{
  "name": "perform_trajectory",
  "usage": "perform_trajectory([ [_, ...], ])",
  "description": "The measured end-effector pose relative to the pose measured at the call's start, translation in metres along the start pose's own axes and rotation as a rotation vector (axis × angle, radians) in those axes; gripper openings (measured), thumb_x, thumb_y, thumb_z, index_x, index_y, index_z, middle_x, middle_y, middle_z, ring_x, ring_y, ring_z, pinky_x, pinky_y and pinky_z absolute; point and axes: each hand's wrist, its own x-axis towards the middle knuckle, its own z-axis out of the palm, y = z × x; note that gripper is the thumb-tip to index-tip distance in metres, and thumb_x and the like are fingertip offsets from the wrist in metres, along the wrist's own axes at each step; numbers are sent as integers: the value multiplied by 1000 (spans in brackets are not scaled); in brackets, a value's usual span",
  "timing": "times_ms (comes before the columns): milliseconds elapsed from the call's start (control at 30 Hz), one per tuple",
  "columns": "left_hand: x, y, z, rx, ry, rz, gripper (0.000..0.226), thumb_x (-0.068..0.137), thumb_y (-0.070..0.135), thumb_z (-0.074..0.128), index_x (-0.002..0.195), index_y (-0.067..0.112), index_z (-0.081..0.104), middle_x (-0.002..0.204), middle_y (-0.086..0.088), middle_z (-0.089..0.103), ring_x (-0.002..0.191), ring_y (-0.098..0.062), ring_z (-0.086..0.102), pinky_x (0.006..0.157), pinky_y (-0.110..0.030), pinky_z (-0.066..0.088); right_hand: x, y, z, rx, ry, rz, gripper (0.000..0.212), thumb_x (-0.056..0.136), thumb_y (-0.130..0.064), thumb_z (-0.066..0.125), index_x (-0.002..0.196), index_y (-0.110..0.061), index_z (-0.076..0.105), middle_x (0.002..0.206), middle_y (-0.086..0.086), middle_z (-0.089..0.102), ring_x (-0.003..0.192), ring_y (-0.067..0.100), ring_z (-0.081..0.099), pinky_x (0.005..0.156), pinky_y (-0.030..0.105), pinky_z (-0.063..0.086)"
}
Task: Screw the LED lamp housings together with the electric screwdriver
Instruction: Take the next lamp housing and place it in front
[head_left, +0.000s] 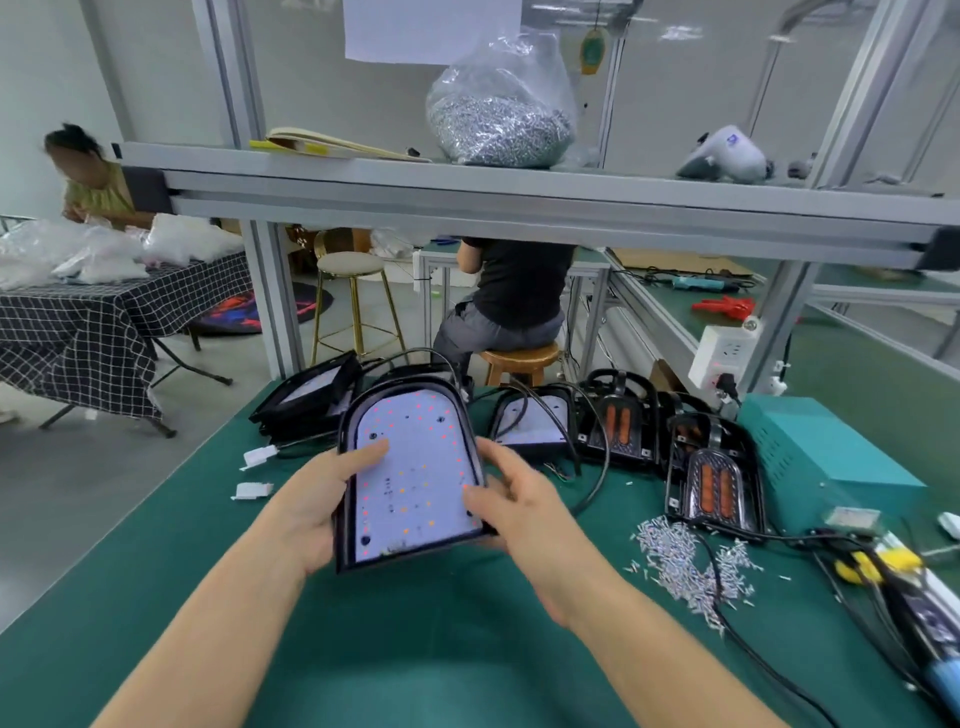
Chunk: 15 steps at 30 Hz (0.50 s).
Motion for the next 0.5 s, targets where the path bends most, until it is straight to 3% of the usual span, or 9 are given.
perform_trajectory([
  [100,0,-22,-1,23,36,-16,34,94,10,49,127,0,54,112,-24,66,98,-38,65,78,-50,51,-23,24,-3,-16,22,37,31,100,-10,49,123,-32,51,95,-24,72,84,-8,64,72,11,50],
  [233,-5,-45,-2,86,64,-49,28,94,5,50,122,2,56,101,-21,70,83,-34,70,67,-46,54,-46,40,-13,-73,90,172,28,98,-35,50,125,-29,58,120,-11,66,111,6,60,96,29,51],
  [367,-10,-66,5,128,22,-112,23,93,5,52,114,0,59,99,-22,71,77,-37,71,57,-46,58,-64,44,-31,-88,39,263,18,97,-31,54,111,-26,64,111,1,69,89,11,63,83,29,56],
  [500,-13,-88,22,160,-19,-120,20,92,3,52,111,1,59,99,-23,71,79,-39,71,58,-46,58,-77,44,-54,-190,43,322,20,96,-33,55,111,-25,64,101,-2,70,80,8,61,77,26,54],
])
